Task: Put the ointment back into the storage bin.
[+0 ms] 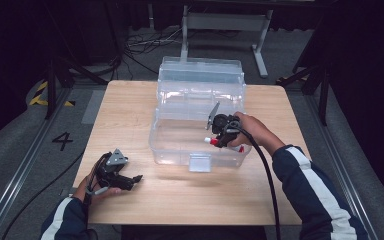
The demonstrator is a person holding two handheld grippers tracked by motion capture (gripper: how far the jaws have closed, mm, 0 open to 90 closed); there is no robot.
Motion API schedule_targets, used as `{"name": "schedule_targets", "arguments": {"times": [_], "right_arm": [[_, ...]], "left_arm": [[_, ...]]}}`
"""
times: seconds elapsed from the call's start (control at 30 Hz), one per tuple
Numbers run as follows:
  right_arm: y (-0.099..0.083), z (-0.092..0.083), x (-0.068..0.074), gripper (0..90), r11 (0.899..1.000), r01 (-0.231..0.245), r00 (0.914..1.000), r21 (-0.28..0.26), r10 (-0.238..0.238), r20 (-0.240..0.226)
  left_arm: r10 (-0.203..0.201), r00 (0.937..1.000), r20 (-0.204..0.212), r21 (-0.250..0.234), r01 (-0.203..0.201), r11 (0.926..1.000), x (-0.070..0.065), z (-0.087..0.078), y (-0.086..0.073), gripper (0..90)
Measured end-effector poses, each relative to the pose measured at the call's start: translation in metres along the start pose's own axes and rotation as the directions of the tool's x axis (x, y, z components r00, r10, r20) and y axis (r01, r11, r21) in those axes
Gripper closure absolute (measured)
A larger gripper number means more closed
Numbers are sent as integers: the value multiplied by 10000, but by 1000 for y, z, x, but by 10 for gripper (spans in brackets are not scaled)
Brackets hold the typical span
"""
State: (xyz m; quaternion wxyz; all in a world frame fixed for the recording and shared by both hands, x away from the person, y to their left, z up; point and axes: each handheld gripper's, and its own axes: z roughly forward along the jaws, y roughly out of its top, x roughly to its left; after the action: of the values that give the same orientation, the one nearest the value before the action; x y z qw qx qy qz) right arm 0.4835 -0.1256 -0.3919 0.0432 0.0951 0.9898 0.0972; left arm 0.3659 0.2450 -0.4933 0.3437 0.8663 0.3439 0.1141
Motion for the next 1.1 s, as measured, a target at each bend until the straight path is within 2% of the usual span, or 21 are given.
{"name": "schedule_targets", "arguments": {"times": [0.1, 0.13, 0.4, 0.77, 0.97, 1.0, 1.1], "right_arm": [[0, 2, -1, 713, 9999, 29, 9999, 101, -28, -136], [0, 4, -1, 712, 9999, 66, 9995, 159, -61, -315], [1, 9, 2, 712, 9989, 296, 9978, 363, -274, -603], [0, 12, 2, 708, 9988, 254, 9978, 409, -229, -625], [-5, 8, 1, 684, 10000, 14, 9988, -64, -18, -490], [-10, 2, 0, 653, 9988, -210, 9993, -445, 197, -304], [-17, -5, 0, 646, 9940, -171, 9998, -1077, 155, -155]], "left_arm": [[2, 10000, -1, 3, -2, 10000, 0, 0, 0, 111], [-5, 10000, -7, -7, 5, 10000, 0, 0, 0, 110], [-3, 10000, -6, -13, 3, 10000, 0, 0, 0, 111], [1, 10000, -8, 2, -1, 10000, 0, 0, 0, 111], [2, 10000, -18, 3, -2, 10000, 0, 0, 0, 111], [2, 10000, -18, 3, -2, 10000, 0, 0, 0, 110], [4, 10000, -22, 2, -4, 10000, 0, 0, 0, 111]]}}
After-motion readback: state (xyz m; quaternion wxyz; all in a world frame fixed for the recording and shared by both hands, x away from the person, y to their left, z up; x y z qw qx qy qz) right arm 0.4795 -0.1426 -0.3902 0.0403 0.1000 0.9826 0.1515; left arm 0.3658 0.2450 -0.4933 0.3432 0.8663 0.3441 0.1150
